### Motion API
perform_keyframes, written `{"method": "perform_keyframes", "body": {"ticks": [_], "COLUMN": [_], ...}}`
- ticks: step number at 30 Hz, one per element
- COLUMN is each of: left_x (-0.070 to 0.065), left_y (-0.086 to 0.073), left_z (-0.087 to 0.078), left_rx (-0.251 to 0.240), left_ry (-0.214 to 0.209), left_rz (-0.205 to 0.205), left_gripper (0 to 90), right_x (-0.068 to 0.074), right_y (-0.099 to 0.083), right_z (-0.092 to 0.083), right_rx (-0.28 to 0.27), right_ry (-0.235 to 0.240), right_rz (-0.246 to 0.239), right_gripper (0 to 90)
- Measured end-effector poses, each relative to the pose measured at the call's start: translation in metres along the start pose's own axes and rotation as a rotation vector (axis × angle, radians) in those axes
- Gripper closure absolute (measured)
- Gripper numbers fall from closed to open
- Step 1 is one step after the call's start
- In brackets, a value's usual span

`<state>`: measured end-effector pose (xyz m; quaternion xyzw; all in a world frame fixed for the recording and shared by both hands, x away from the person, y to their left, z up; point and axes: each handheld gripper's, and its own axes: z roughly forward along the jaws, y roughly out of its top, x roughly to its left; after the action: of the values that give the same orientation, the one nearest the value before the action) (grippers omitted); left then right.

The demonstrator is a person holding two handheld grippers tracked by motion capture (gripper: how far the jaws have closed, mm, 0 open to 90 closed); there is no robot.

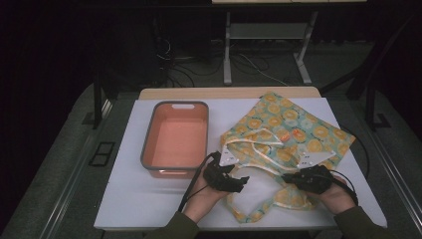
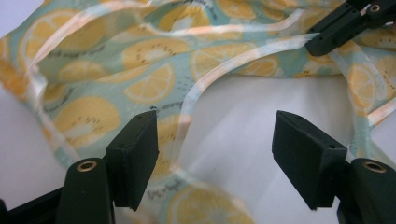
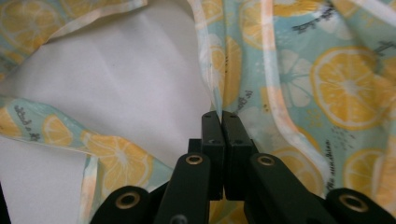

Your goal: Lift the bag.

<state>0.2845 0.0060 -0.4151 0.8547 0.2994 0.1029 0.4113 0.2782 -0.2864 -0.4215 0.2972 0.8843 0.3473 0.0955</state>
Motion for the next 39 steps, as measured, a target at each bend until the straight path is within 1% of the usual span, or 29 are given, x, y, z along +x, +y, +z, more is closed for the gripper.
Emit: {"method": "perform_keyframes", "body": {"ticks": [1,2,4,5,6,7,9,11,12,13,14,16,19,20,21,22,23,24,25,26,28,31,33,35,36,37,38,39], "left_x": [-0.002,-0.004,-0.004,-0.004,-0.003,-0.003,-0.002,0.000,0.001,0.002,0.003,0.005,0.006,0.006,0.006,0.006,0.006,0.006,0.007,0.007,0.006,0.006,0.008,0.009,0.010,0.011,0.012,0.012], "left_y": [0.002,0.005,0.009,0.010,0.011,0.011,0.011,0.010,0.009,0.009,0.008,0.005,0.004,0.004,0.004,0.003,0.003,0.003,0.003,0.003,0.003,0.004,0.006,0.010,0.014,0.016,0.019,0.023], "left_z": [0.002,0.006,0.013,0.017,0.020,0.025,0.034,0.043,0.047,0.051,0.054,0.061,0.064,0.064,0.063,0.062,0.062,0.062,0.062,0.062,0.062,0.061,0.057,0.050,0.046,0.043,0.040,0.037], "left_rx": [-0.002,0.000,0.007,0.006,0.007,0.004,0.024,0.044,0.057,0.066,0.077,0.102,0.086,0.084,0.078,0.068,0.061,0.057,0.053,0.053,0.054,0.058,0.036,0.009,-0.013,-0.017,-0.032,-0.045], "left_ry": [0.000,0.003,0.024,0.031,0.043,0.049,0.070,0.077,0.088,0.092,0.092,0.097,0.095,0.092,0.088,0.084,0.076,0.074,0.070,0.062,0.058,0.060,0.049,0.048,0.047,0.048,0.049,0.052], "left_rz": [0.007,0.010,0.018,0.013,0.013,0.007,0.005,0.002,0.004,-0.001,-0.001,-0.002,0.005,0.013,0.010,0.011,0.011,0.012,0.005,0.000,-0.003,-0.012,-0.036,-0.047,-0.059,-0.061,-0.072,-0.074], "left_gripper": [30.2,30.1,30.1,30.0,30.1,30.1,30.2,30.2,30.2,30.2,30.6,30.0,31.1,31.1,34.2,53.7,63.8,63.8,79.6,79.6,87.3,88.8,88.9,89.0,89.1,89.0,89.1,89.1], "right_x": [0.000,-0.003,-0.004,-0.006,-0.009,-0.009,-0.013,-0.017,-0.022,-0.022,-0.025,-0.026,-0.026,-0.026,-0.025,-0.025,-0.026,-0.026,-0.026,-0.026,-0.026,-0.027,-0.028,-0.029,-0.031,-0.031,-0.033,-0.033], "right_y": [0.000,0.000,-0.001,-0.001,-0.003,-0.003,-0.005,-0.008,-0.012,-0.012,-0.014,-0.014,-0.013,-0.013,-0.013,-0.013,-0.013,-0.013,-0.012,-0.012,-0.012,-0.011,-0.011,-0.010,-0.007,-0.007,-0.003,-0.003], "right_z": [0.000,-0.003,-0.004,-0.006,-0.008,-0.008,-0.011,-0.015,-0.018,-0.018,-0.019,-0.020,-0.019,-0.019,-0.019,-0.019,-0.019,-0.019,-0.019,-0.019,-0.019,-0.018,-0.018,-0.019,-0.021,-0.021,-0.021,-0.021], "right_rx": [0.000,-0.009,-0.010,-0.011,-0.014,-0.014,-0.019,-0.023,-0.027,-0.027,-0.031,-0.036,-0.039,-0.039,-0.036,-0.034,-0.035,-0.035,-0.034,-0.034,-0.035,-0.040,-0.043,-0.053,-0.067,-0.067,-0.083,-0.083], "right_ry": [0.000,-0.003,-0.003,-0.006,-0.008,-0.008,-0.015,-0.023,-0.025,-0.025,-0.025,-0.024,-0.025,-0.025,-0.025,-0.026,-0.028,-0.028,-0.030,-0.030,-0.031,-0.032,-0.032,-0.037,-0.043,-0.043,-0.041,-0.041], "right_rz": [0.000,-0.001,0.000,-0.003,0.005,0.005,0.014,0.023,0.039,0.039,0.053,0.059,0.051,0.051,0.049,0.049,0.049,0.049,0.050,0.050,0.049,0.049,0.048,0.047,0.048,0.048,0.049,0.049], "right_gripper": [88.9,88.9,88.9,88.9,89.0,89.0,89.0,89.0,88.9,88.9,89.0,88.9,88.9,88.9,88.9,89.0,89.0,89.0,89.0,89.0,89.0,89.0,89.0,89.0,89.0,89.0,89.0,89.0]}}
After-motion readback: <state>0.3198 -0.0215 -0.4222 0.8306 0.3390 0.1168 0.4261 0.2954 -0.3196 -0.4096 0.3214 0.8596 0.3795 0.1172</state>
